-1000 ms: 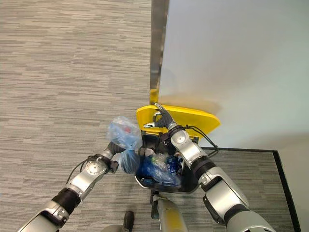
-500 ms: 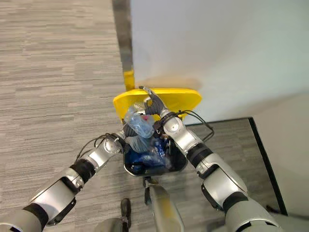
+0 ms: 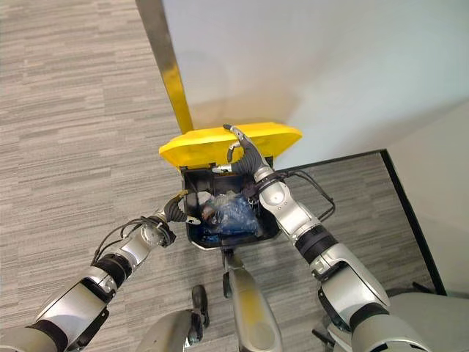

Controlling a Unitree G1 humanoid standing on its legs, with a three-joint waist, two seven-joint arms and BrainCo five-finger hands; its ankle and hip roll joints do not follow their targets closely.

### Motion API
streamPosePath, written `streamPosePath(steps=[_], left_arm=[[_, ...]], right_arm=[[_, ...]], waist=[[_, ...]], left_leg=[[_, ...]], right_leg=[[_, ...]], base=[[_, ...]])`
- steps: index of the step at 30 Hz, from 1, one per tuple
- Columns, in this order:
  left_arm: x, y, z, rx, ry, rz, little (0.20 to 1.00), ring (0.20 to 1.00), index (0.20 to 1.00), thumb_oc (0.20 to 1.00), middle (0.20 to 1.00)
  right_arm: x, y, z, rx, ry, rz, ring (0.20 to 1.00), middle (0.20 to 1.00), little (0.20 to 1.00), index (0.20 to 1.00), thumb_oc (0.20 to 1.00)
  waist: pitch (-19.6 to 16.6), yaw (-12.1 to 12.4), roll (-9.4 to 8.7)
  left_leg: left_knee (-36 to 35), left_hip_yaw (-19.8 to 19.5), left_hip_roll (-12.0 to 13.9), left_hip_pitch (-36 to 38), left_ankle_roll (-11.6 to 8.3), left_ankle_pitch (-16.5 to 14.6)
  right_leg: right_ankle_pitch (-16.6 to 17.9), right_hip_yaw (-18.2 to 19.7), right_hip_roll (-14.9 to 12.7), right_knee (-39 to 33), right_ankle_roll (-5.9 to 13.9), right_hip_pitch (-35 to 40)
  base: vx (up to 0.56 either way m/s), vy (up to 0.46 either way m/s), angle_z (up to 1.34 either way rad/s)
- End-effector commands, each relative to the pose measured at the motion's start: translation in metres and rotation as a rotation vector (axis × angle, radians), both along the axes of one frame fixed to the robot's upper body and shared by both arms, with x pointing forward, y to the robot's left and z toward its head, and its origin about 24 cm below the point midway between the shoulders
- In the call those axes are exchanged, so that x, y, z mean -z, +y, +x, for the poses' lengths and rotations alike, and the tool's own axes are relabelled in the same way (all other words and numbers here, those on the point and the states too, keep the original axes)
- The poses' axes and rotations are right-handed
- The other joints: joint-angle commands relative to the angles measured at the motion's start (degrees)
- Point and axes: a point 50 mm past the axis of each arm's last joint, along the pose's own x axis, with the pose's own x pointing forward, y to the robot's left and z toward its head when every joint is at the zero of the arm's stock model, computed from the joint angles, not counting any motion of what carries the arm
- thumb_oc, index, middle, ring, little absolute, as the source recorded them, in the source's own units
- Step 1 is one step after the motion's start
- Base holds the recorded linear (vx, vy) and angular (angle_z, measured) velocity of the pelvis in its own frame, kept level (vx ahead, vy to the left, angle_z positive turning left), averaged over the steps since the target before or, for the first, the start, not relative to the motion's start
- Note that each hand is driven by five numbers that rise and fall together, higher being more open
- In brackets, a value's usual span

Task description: Gather garbage on tea table into small bin, then transfer packed bag to large trash can.

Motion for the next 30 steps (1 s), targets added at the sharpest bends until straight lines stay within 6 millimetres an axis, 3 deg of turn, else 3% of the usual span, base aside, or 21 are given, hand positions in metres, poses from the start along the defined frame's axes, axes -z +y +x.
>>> streamPosePath(steps=[1, 2, 3, 7, 9, 10, 11, 13, 16, 18, 19, 20, 24, 30], left_arm=[[0.011, 0.028, -0.017, -0.077, 0.007, -0.053, 1.0, 1.0, 1.0, 1.0, 1.0], [0.02, 0.047, -0.03, -0.14, 0.032, -0.075, 1.0, 1.0, 1.0, 1.0, 1.0], [0.02, 0.047, -0.031, -0.14, 0.033, -0.074, 1.0, 1.0, 1.0, 1.0, 1.0], [0.039, 0.097, -0.067, -0.306, 0.102, -0.089, 1.0, 1.0, 1.0, 1.0, 1.0], [0.044, 0.106, -0.077, -0.34, 0.12, -0.097, 1.0, 1.0, 1.0, 1.0, 1.0], [0.058, 0.129, -0.111, -0.458, 0.175, -0.119, 1.0, 1.0, 1.0, 1.0, 1.0], [0.062, 0.134, -0.12, -0.488, 0.191, -0.125, 1.0, 1.0, 1.0, 1.0, 1.0], [0.067, 0.135, -0.128, -0.504, 0.207, -0.146, 1.0, 1.0, 1.0, 1.0, 1.0], [0.076, 0.135, -0.142, -0.532, 0.25, -0.161, 1.0, 1.0, 1.0, 1.0, 1.0], [0.078, 0.137, -0.146, -0.536, 0.267, -0.153, 1.0, 1.0, 1.0, 1.0, 1.0], [0.08, 0.138, -0.15, -0.546, 0.28, -0.152, 1.0, 1.0, 1.0, 1.0, 1.0], [0.082, 0.137, -0.15, -0.55, 0.286, -0.153, 1.0, 1.0, 1.0, 1.0, 1.0], [0.089, 0.135, -0.155, -0.567, 0.318, -0.183, 1.0, 1.0, 1.0, 1.0, 1.0], [0.103, 0.133, -0.169, -0.603, 0.387, -0.217, 1.0, 1.0, 1.0, 1.0, 1.0]], right_arm=[[0.03, -0.022, -0.004, 0.07, 0.095, -0.055, 1.0, 1.0, 1.0, 1.0, 1.0], [0.039, -0.03, -0.012, 0.085, 0.117, -0.038, 1.0, 1.0, 1.0, 1.0, 1.0], [0.039, -0.03, -0.013, 0.085, 0.118, -0.038, 1.0, 1.0, 1.0, 1.0, 1.0], [0.062, -0.053, -0.031, 0.141, 0.179, -0.012, 1.0, 1.0, 1.0, 1.0, 1.0], [0.067, -0.058, -0.037, 0.15, 0.192, -0.006, 1.0, 1.0, 1.0, 1.0, 1.0], [0.087, -0.078, -0.054, 0.203, 0.258, -0.031, 1.0, 1.0, 1.0, 1.0, 1.0], [0.096, -0.082, -0.06, 0.213, 0.29, -0.04, 1.0, 1.0, 1.0, 1.0, 1.0], [0.101, -0.085, -0.065, 0.22, 0.311, -0.047, 1.0, 1.0, 1.0, 1.0, 1.0], [0.132, -0.101, -0.087, 0.28, 0.421, -0.072, 1.0, 1.0, 1.0, 1.0, 1.0], [0.149, -0.106, -0.098, 0.319, 0.488, -0.063, 1.0, 1.0, 1.0, 1.0, 1.0], [0.157, -0.11, -0.104, 0.341, 0.522, -0.056, 1.0, 1.0, 1.0, 1.0, 1.0], [0.163, -0.112, -0.107, 0.356, 0.544, -0.056, 1.0, 1.0, 1.0, 1.0, 1.0], [0.181, -0.115, -0.12, 0.394, 0.631, -0.049, 1.0, 1.0, 1.0, 1.0, 1.0], [0.198, -0.133, -0.138, 0.455, 0.726, -0.081, 1.0, 1.0, 1.0, 1.0, 1.0]], waist=[[-3.12, 1.38, -0.78], [-3.39, 2.14, -1.38], [-3.38, 2.16, -1.42], [-3.41, 3.76, -2.4], [-3.73, 3.9, -3.07], [-4.03, 4.77, -2.66], [-3.96, 4.59, -2.94], [-3.81, 4.85, -2.63], [-4.31, 5.92, -0.07], [-5.71, 6.85, 1.06], [-6.35, 7.12, 1.25], [-6.86, 7.53, 0.92], [-10.01, 7.42, -0.16], [-13.15, 6.87, 0.24]], left_leg=[[2.58, -0.09, -1.58, 7.1, -0.57, -11.79], [3.09, 0.11, -1.91, 7.68, -0.31, -12.06], [3.09, 0.12, -1.91, 7.76, -0.3, -12.06], [5.02, 1.0, -2.72, 8.16, 0.2, -12.0], [4.79, 1.07, -3.46, 8.12, 0.5, -11.32], [4.1, 2.18, -3.2, 8.88, 0.97, -10.3], [3.42, 2.41, -3.52, 8.96, 1.3, -9.08], [2.75, 2.43, -3.16, 8.84, 1.4, -7.81], [0.21, 2.24, -0.78, 5.95, 1.92, -3.45], [-2.12, 1.85, 0.64, 4.82, 1.56, -1.56], [-2.81, 2.42, 1.24, 4.41, 1.27, -0.98], [-3.07, 2.51, 1.41, 4.01, 0.78, -0.49], [-6.77, 2.85, 2.05, 3.67, -0.27, 1.98], [-10.04, 2.51, 2.76, 6.22, -1.57, 3.11]], right_leg=[[9.21, -2.98, -4.35, -5.85, 6.98, -3.67], [9.82, -3.19, -4.73, -6.69, 7.42, -2.21], [9.85, -3.18, -4.72, -6.75, 7.43, -2.12], [11.5, -4.96, -5.67, -8.67, 8.79, 0.53], [11.69, -5.5, -6.36, -8.98, 8.99, 0.85], [11.59, -7.87, -7.08, -7.51, 10.01, 1.61], [13.17, -8.22, -7.81, -5.59, 10.74, 1.17], [12.21, -8.6, -7.82, -3.43, 10.94, 1.21], [2.99, -4.56, -6.81, 10.54, 7.47, 2.68], [-2.34, -2.57, -6.35, 14.93, 6.04, 4.67], [-3.24, -2.08, -6.77, 15.76, 5.57, 6.34], [-3.79, -1.56, -6.84, 13.8, 5.35, 8.84], [-6.11, 0.05, -2.37, 3.86, 4.7, 13.5], [-5.33, 0.88, -1.06, -5.14, 3.72, 19.29]], base=[[-0.06, -0.001, 0.03], [-0.06, -0.001, 0.01], [-0.09, 0.012, -0.03], [-0.09, 0.034, -0.02], [-0.1, 0.059, -0.02], [-0.13, 0.076, -0.07], [-0.18, 0.099, -0.17], [-0.17, 0.043, -0.45], [-0.28, 0.04, -0.16], [-0.12, -0.024, -0.01], [-0.05, -0.084, -0.06], [0.0, -0.115, -0.18], [0.06, -0.135, -0.16], [0.1, -0.077, -0.12]])
